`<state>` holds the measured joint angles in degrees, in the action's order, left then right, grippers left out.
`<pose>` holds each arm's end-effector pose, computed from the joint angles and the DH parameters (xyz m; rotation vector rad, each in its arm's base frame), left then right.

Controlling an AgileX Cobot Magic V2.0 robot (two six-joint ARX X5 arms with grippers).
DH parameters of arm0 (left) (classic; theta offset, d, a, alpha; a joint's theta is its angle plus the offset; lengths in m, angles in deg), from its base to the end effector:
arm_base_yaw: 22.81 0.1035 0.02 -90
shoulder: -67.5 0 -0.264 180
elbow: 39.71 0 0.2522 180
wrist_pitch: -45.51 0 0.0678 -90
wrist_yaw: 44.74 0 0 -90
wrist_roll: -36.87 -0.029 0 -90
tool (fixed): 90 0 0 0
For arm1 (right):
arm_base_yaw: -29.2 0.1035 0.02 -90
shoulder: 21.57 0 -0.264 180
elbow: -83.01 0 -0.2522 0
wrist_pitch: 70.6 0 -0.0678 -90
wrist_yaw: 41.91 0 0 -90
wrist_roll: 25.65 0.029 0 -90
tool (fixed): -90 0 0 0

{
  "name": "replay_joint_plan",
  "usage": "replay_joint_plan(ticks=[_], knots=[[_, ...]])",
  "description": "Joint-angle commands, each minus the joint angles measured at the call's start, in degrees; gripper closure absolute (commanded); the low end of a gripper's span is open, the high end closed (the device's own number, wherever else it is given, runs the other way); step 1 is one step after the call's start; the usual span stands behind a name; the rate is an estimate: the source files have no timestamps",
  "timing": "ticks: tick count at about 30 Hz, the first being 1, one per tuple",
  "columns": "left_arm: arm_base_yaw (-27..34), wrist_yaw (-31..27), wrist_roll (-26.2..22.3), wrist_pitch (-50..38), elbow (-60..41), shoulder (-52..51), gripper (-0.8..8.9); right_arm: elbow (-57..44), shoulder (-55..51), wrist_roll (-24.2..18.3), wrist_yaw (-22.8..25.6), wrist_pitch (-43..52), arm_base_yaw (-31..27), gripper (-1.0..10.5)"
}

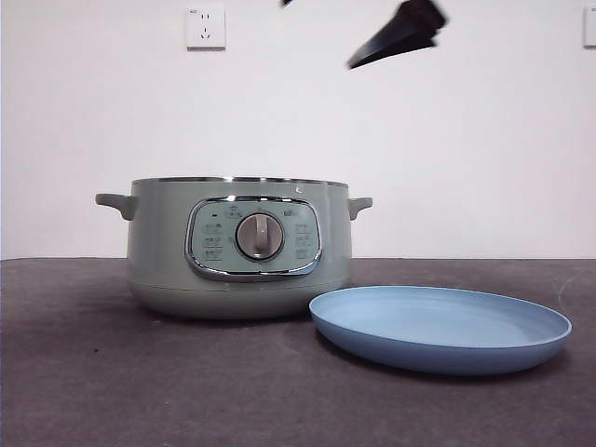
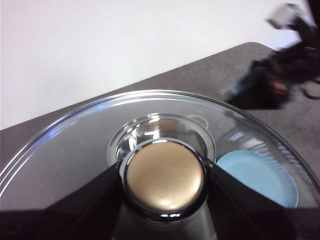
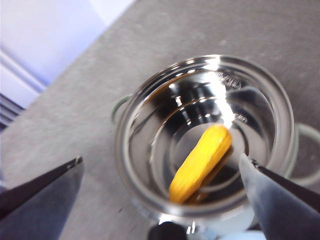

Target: Take the corn out from the steamer,put the corn on the plate,close the lid

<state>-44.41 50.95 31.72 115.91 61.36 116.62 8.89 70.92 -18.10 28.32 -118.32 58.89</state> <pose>0.0867 -0.0374 0.4711 0.1324 0.3006 -0.4865 0.3038 0.1845 0.3720 0.0663 0.6692 0.7943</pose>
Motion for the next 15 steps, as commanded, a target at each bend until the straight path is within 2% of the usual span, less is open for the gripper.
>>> replay_joint_plan(ticks=[1, 9, 13, 15], knots=[[-0.1, -1.1, -0.6, -1.2, 1.0, -3.1, 8.21, 9.4, 7.7, -1.1, 3.9, -3.0, 2.6, 4.1], [-0.1, -1.1, -0.6, 3.8, 1.0, -7.7, 8.21, 29.2, 26.3, -2.9, 15.7, -9.4, 8.3, 4.1], [-0.1, -1.1, -0.7, 5.9, 1.0, -8.8, 8.21, 31.1, 34.0, -3.1, 23.2, -9.9, 9.9, 4.1], [-0.1, -1.1, -0.9, 6.8, 1.0, -8.9, 8.21, 31.1, 36.5, -2.9, 24.8, -10.1, 10.0, 4.1]])
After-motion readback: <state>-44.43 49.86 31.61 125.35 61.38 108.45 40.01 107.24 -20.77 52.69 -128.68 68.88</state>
